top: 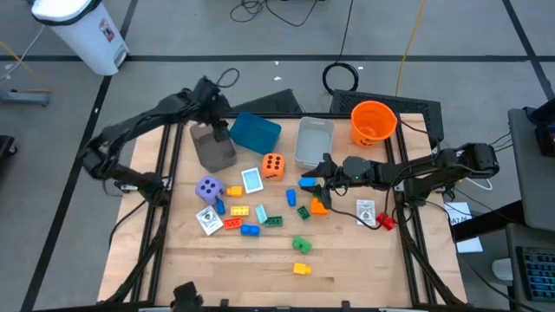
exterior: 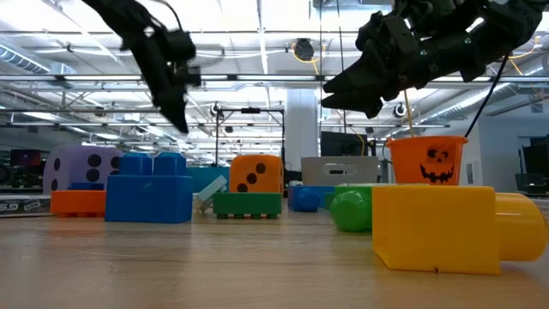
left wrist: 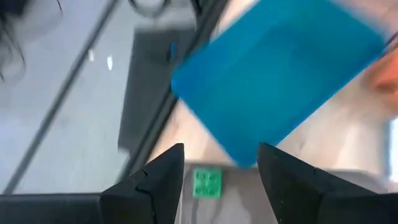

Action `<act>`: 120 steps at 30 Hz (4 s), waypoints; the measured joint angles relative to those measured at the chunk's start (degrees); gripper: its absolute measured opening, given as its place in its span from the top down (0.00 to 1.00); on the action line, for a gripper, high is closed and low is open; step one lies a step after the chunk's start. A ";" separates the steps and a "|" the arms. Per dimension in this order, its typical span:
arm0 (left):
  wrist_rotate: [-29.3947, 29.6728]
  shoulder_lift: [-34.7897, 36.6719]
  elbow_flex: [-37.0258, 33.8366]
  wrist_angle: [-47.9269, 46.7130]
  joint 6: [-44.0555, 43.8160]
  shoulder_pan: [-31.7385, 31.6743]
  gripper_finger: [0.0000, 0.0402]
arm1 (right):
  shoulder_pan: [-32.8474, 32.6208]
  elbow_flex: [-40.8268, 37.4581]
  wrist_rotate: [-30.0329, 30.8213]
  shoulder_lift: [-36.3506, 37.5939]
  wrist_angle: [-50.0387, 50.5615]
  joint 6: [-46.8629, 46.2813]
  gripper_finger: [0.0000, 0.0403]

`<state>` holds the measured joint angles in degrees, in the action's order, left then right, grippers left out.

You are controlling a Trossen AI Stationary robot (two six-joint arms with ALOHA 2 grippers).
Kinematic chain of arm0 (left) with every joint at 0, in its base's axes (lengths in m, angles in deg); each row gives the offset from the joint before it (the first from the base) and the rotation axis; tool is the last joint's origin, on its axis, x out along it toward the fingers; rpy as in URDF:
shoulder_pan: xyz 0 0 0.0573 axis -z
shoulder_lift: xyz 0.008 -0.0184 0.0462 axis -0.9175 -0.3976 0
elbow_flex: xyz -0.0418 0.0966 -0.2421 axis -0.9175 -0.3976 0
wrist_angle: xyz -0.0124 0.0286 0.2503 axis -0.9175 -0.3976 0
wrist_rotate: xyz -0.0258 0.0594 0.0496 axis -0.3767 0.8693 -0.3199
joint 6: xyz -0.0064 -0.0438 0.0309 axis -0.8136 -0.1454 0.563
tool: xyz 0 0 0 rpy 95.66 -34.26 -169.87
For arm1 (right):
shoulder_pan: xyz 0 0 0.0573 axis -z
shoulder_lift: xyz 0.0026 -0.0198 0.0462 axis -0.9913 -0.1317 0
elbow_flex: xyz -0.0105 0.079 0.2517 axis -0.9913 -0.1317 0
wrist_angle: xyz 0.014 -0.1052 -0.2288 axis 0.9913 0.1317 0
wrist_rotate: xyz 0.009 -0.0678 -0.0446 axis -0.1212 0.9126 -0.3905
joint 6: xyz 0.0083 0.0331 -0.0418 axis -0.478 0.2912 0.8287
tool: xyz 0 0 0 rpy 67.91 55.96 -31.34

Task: Pick & Place Toys
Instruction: Put the green game piece into the black bin

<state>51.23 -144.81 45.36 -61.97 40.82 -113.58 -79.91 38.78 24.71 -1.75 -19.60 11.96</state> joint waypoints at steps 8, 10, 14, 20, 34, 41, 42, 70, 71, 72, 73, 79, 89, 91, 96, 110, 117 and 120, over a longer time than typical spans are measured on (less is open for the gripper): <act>-8.27 15.00 0.04 2.48 -0.29 -1.02 0.47 | 0.00 -0.02 0.02 0.00 -0.26 0.00 0.48; -12.78 17.92 0.04 2.70 -0.84 -2.12 0.47 | 0.00 0.00 0.02 0.00 -0.85 0.00 0.48; -24.78 22.78 -2.87 5.46 -2.18 -4.23 0.47 | 0.00 -0.02 0.02 0.00 -2.08 -0.59 0.48; -35.71 27.99 -18.17 22.04 -11.10 -3.78 0.47 | 0.00 -0.02 0.07 0.00 -4.48 -0.71 0.48; -33.79 29.22 -38.21 51.94 -27.28 13.59 0.47 | 0.00 -0.02 0.07 0.00 -5.18 -1.07 0.48; -15.18 29.22 -38.21 51.78 -27.15 31.80 0.47 | 0.00 -0.02 0.07 0.00 -5.14 -1.09 0.48; -12.28 29.22 -38.21 51.76 -27.09 34.36 0.47 | 0.00 -0.02 0.07 0.00 -5.16 -1.16 0.48; 31.06 12.39 -33.35 60.32 -23.96 66.91 0.47 | -21.54 7.38 19.56 -7.52 11.05 2.24 0.48; 31.02 11.83 -33.36 60.98 -23.96 66.91 0.47 | -22.30 8.39 20.54 -7.52 13.58 2.75 0.48; 31.02 11.39 -33.38 61.83 -23.94 66.91 0.47 | -22.89 9.19 20.72 -7.36 15.85 3.68 0.48; 30.85 10.98 -33.38 63.06 -23.94 66.91 0.47 | -23.41 9.64 20.70 -6.90 17.59 4.84 0.48; 30.83 10.01 -33.38 67.82 -23.92 66.91 0.47 | -24.35 9.94 20.80 -2.21 25.57 10.44 0.48; 30.80 10.03 -33.38 71.40 -23.95 66.89 0.47 | -23.96 10.05 28.28 12.32 30.55 18.84 0.48; 30.80 10.03 -33.38 71.33 -24.14 66.86 0.47 | -23.91 10.03 28.22 13.01 31.57 19.63 0.48; 30.80 10.03 -33.38 71.28 -23.83 66.86 0.47 | -23.80 10.37 28.27 11.92 35.13 22.81 0.45; 30.67 10.03 -33.38 70.99 -23.84 62.51 0.47 | -19.41 27.31 31.46 5.27 57.93 18.50 0.32; 30.05 10.03 -33.38 70.35 -23.59 60.64 0.47 | -19.40 27.19 23.30 -2.05 64.53 8.28 0.25; 27.11 10.03 -33.38 69.76 -23.59 59.83 0.47 | -19.30 26.45 22.35 -5.35 65.14 6.19 0.23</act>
<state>78.34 -134.78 11.98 7.79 17.23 -53.75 -99.21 65.23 47.06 -7.10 45.55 18.15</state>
